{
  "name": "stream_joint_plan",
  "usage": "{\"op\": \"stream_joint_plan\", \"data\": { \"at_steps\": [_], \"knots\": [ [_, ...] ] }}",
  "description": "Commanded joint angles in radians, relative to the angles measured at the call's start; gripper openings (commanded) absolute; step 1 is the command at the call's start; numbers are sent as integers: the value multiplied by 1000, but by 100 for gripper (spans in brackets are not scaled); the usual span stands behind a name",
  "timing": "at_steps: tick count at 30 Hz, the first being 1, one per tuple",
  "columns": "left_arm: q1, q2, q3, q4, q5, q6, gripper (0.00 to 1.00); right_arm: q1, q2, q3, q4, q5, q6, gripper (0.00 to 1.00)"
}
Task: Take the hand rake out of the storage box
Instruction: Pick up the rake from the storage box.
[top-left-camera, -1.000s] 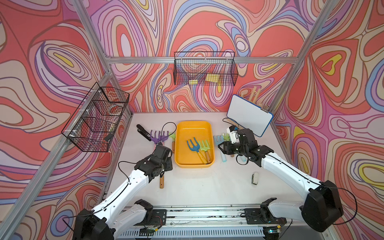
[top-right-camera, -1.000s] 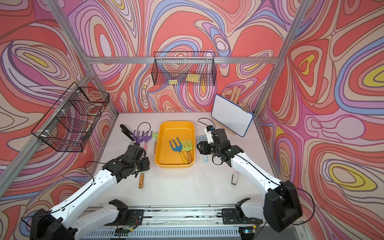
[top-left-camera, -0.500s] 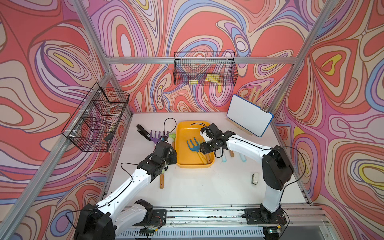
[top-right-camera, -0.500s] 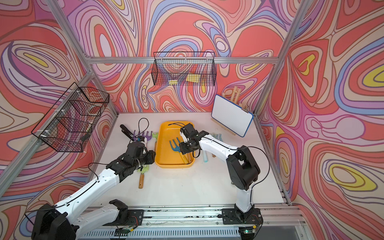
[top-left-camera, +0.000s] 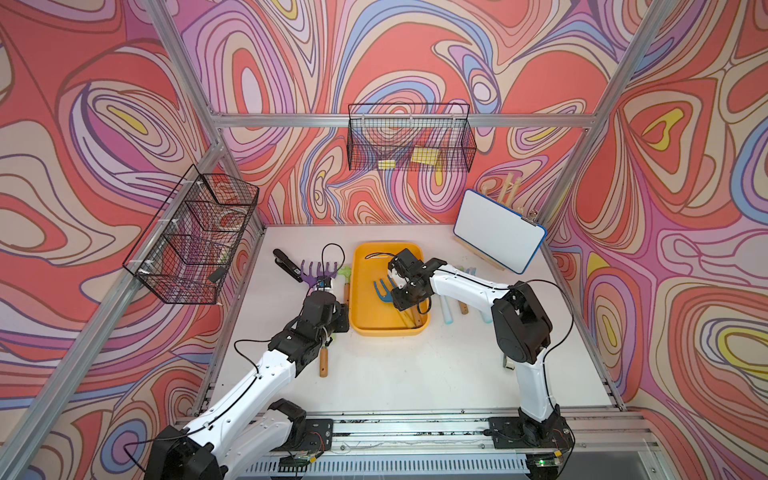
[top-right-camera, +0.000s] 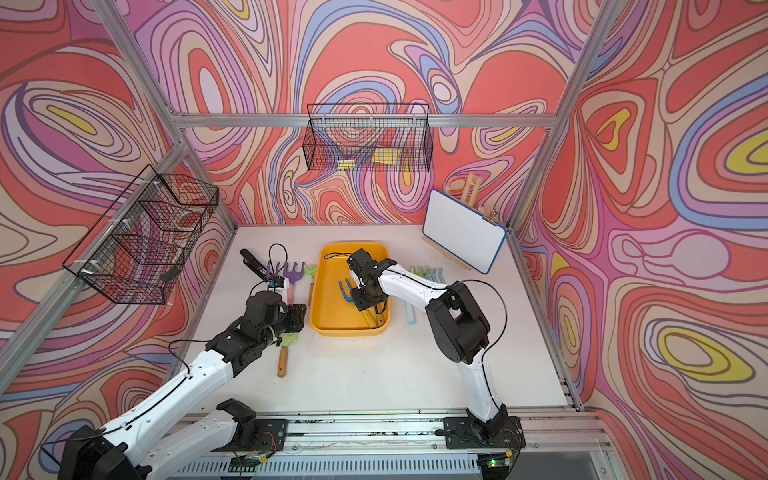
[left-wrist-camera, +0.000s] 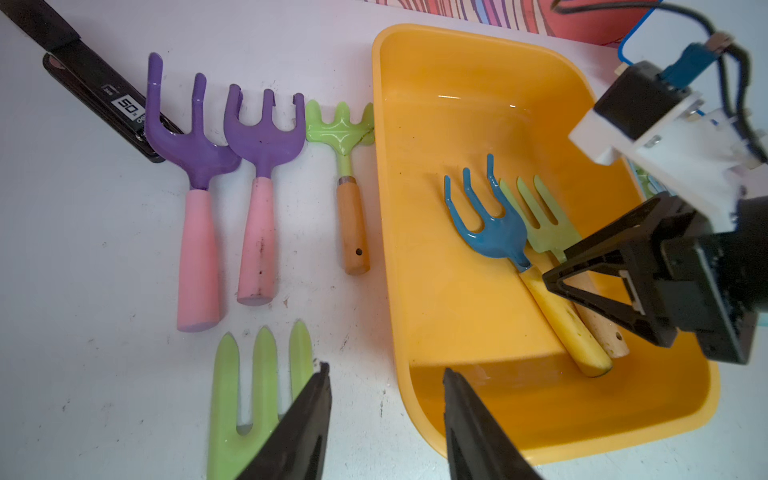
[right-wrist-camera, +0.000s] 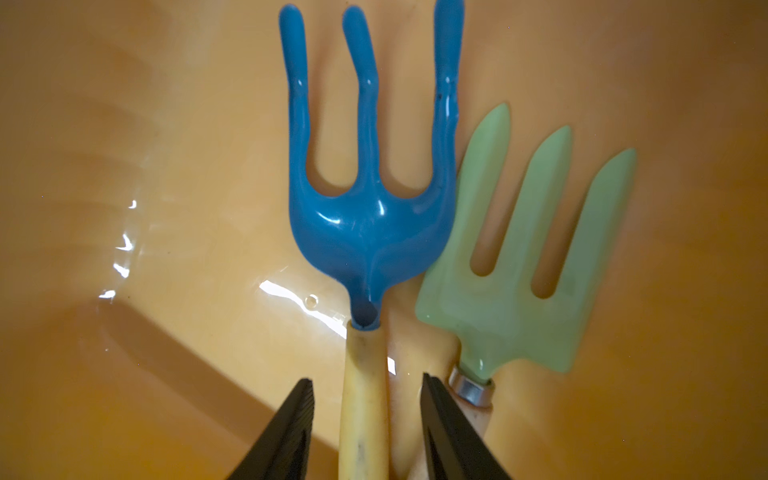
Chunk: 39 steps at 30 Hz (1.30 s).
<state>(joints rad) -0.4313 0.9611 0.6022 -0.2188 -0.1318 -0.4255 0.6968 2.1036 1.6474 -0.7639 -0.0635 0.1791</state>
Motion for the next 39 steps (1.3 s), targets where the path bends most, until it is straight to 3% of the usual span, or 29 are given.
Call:
{"op": "stream_joint_plan", "data": {
  "at_steps": [1, 20, 24, 31, 39],
  "knots": [
    [7, -8, -5, 21, -8, 18, 49, 19, 37, 25, -41, 28, -13, 46],
    [7, -3, -9, 15, -9, 18, 48, 32, 114, 21, -38, 102, -10, 38],
    [7, -17, -16, 16, -17, 18, 48, 33, 116, 19, -25, 84, -4, 28],
    [7, -24, -13, 9, -15, 20, 48, 33, 39, 10, 34, 29, 9, 19],
    [7, -35, -14, 7, -11, 18, 48, 30, -97, -37, 108, 8, 34, 16]
  ]
}}
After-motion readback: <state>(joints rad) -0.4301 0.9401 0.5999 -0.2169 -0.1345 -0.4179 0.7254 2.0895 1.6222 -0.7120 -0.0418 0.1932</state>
